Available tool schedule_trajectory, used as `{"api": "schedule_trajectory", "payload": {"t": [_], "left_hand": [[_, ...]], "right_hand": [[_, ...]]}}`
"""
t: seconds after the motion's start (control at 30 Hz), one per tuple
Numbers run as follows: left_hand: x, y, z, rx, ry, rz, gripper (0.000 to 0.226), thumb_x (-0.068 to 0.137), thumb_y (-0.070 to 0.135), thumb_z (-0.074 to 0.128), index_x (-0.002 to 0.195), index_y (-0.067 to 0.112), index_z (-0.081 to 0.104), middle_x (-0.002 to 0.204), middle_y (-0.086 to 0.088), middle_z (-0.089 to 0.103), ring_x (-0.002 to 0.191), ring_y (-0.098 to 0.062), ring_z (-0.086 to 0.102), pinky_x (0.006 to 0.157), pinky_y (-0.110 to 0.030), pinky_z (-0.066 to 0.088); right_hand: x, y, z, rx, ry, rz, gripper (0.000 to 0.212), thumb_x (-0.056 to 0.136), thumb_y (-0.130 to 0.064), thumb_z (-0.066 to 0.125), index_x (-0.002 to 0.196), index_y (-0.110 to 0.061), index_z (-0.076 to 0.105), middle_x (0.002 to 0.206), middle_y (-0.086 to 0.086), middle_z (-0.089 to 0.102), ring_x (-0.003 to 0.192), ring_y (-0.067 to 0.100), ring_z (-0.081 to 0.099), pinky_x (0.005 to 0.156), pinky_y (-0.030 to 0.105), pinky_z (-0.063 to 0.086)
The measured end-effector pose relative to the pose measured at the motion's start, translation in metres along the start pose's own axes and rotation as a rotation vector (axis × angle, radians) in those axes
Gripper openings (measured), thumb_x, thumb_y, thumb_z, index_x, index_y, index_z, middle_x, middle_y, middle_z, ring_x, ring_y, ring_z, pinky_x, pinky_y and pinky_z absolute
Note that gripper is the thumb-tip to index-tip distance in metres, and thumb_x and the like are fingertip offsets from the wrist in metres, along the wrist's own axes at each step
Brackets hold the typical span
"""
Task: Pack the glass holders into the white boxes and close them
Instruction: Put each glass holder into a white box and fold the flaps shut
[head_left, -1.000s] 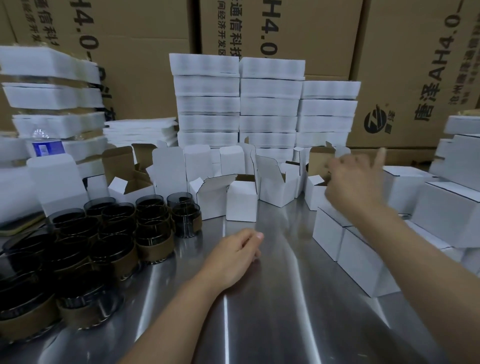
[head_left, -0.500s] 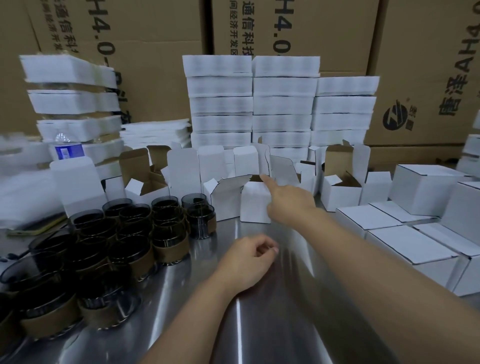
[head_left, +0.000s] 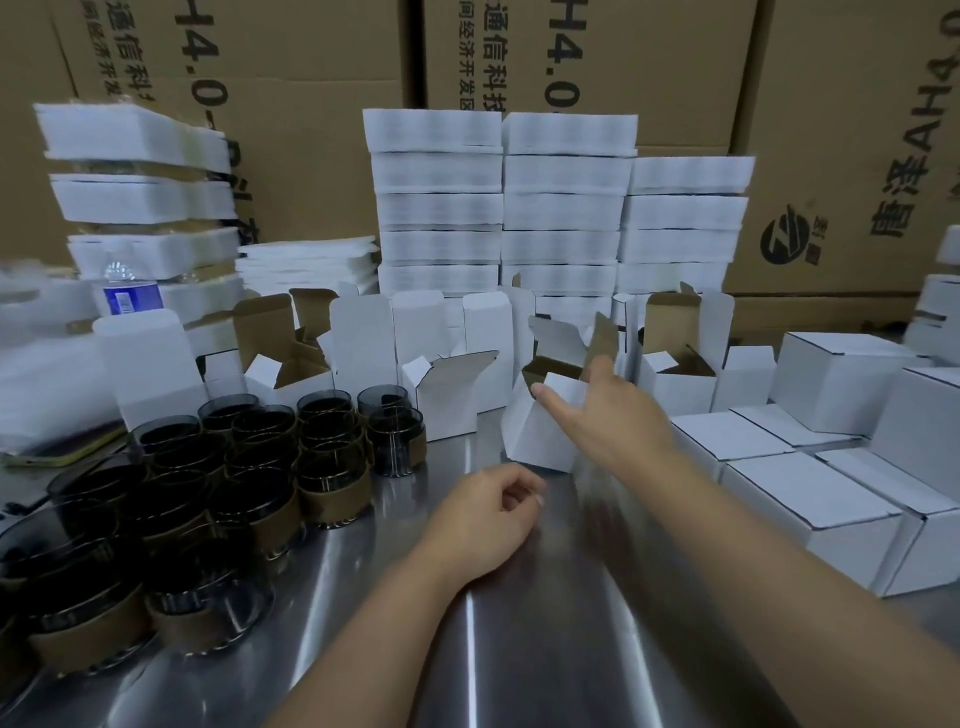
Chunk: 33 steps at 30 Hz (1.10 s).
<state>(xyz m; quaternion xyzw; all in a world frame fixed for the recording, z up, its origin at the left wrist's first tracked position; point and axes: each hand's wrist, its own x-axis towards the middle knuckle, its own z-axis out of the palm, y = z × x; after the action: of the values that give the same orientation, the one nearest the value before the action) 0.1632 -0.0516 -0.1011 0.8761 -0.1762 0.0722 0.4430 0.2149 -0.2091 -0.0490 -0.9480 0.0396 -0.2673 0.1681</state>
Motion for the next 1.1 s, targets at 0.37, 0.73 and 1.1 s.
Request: {"api": "schedule_trajectory", "payload": {"t": [0.37,0.73,1.1], "left_hand": [[0.001,0.0,-0.007,0.06,0.19,-0.021,0.007,0.087,0.028,0.059,0.083,0.023,0.055,0.109,0.009,0.045,0.105,-0.008,0.047,0.089,-0.026,0.036],[-0.004,0.006,-0.008,-0.252,0.066,0.007,0.08,0.063,0.046,0.069,0.132,0.044,0.029,0.132,0.018,0.042,0.124,0.001,0.041,0.102,-0.026,0.037],[-0.002,0.001,-0.005,-0.173,-0.02,0.015,0.102,0.065,0.037,0.086,0.14,0.051,0.018,0.113,0.041,0.038,0.102,0.032,0.036,0.084,-0.009,0.037]], "right_hand": [[-0.034,0.02,-0.014,0.252,0.061,0.044,0.06,0.076,-0.081,0.013,0.074,-0.025,0.034,0.071,-0.003,0.054,0.068,0.017,0.051,0.051,0.029,0.029],[-0.04,0.022,-0.025,0.952,0.045,-0.017,0.049,0.088,-0.052,0.039,0.053,-0.018,0.042,0.045,-0.011,0.031,0.045,0.003,0.03,0.045,0.013,0.026],[-0.048,0.0,-0.039,1.122,-0.067,-0.042,0.037,0.086,-0.036,0.054,0.057,-0.015,0.063,0.074,-0.017,0.064,0.099,0.005,0.056,0.09,0.019,0.038]]}}
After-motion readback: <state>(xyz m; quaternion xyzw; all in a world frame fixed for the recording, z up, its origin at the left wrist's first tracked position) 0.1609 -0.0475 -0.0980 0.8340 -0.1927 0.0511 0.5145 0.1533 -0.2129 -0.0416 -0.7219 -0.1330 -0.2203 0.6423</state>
